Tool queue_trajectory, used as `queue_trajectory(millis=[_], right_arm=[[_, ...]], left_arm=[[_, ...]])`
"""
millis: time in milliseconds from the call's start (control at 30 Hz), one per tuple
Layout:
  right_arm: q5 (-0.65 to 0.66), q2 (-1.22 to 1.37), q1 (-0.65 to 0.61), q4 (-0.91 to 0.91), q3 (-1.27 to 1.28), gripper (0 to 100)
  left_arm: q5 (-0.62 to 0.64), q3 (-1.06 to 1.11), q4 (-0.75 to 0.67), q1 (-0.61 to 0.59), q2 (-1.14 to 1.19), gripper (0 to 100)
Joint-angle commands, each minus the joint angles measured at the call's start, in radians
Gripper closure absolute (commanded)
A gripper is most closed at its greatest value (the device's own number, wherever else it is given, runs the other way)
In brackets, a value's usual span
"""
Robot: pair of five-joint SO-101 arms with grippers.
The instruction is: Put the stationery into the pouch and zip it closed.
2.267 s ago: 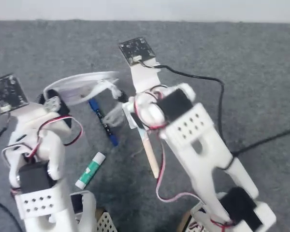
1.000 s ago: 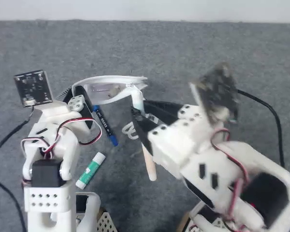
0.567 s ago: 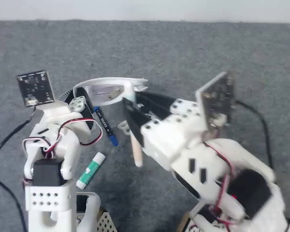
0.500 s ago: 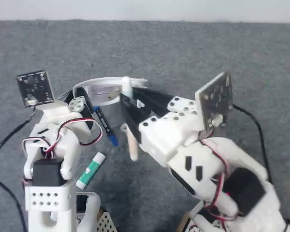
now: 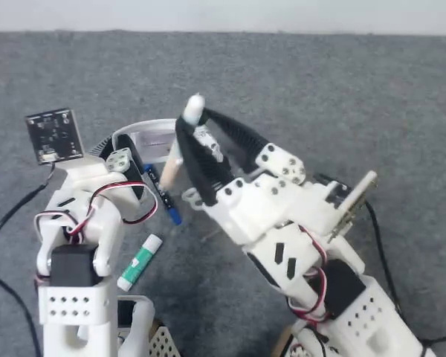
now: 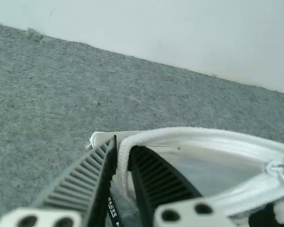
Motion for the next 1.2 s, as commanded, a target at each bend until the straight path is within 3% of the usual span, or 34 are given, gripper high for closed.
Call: queue_trajectory(millis=[0, 333, 600, 933, 1167], right_arm=[[0.018, -0.025, 0.071, -0.163, 0.025, 99.2], [0.028, 0.245, 0.114, -0.441, 0.052, 99.2], [0.203, 0.432, 0.102, -0.684, 0.132, 99.2], [0.427, 0.456, -0.008, -0.693, 0.249, 99.1], [0.493, 0.455, -0.025, -0.641, 0.264, 96.4]], left_arm=[[0.015, -0.022, -0.04, 0.005, 0.0, 99], [0.015, -0.022, -0.04, 0.005, 0.0, 99], [0.015, -0.022, -0.04, 0.005, 0.0, 99], [0.015, -0.022, -0.04, 0.002, 0.0, 99], [0.015, -0.022, -0.04, 0.002, 0.0, 99]])
